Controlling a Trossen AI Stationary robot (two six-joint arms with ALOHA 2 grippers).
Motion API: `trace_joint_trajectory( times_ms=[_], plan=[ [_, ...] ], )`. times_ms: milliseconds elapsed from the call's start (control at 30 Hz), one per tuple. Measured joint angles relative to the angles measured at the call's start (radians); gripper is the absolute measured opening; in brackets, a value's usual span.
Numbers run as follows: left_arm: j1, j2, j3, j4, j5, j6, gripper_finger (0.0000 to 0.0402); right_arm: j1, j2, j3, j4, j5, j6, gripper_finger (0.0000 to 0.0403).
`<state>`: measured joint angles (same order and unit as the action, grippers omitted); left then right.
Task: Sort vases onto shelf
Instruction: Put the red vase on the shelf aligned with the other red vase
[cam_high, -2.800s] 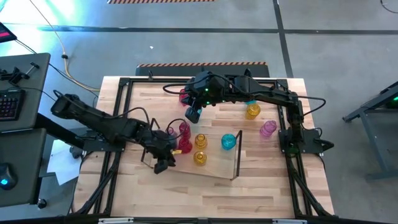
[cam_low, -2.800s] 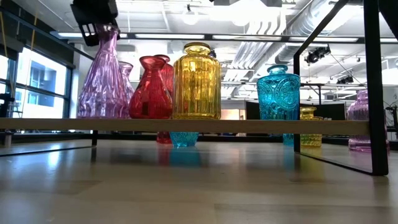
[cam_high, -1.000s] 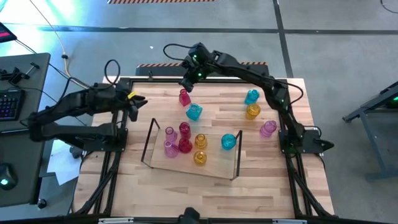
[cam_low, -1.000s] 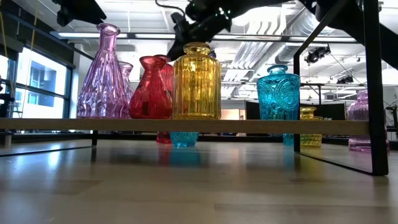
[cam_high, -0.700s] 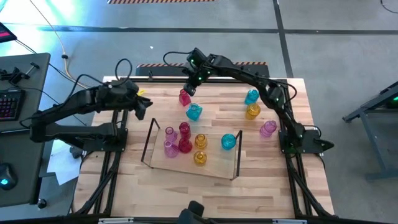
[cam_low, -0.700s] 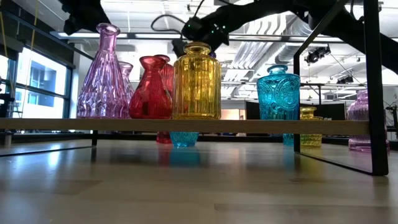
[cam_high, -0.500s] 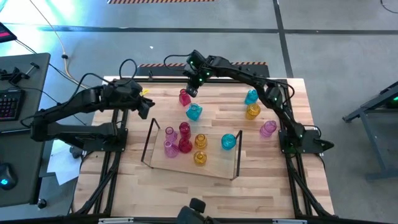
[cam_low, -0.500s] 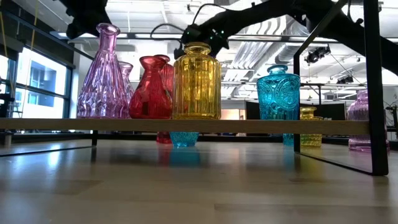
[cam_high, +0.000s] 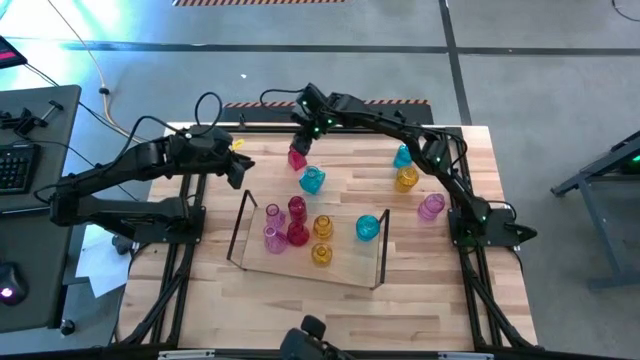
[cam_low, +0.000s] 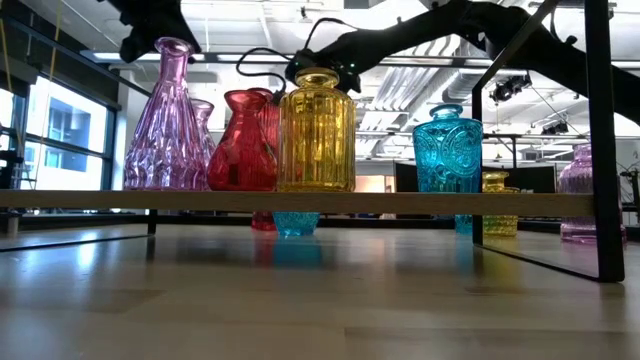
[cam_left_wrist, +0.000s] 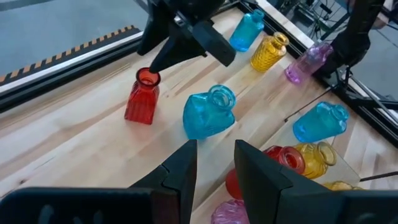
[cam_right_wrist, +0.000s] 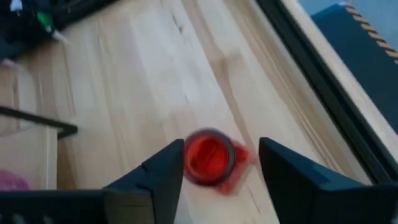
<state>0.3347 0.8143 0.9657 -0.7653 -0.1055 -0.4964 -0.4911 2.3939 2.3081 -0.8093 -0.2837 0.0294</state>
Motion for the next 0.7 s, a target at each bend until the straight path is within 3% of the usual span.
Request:
trace_joint_trajectory(
  times_ms=[700],
  plan=[
    [0.000, 0.000, 0.000, 0.006, 0.000, -0.001, 0.0099, 0.008, 0.047, 0.000, 0.000, 0.036, 0.005, 0.0181]
  ],
)
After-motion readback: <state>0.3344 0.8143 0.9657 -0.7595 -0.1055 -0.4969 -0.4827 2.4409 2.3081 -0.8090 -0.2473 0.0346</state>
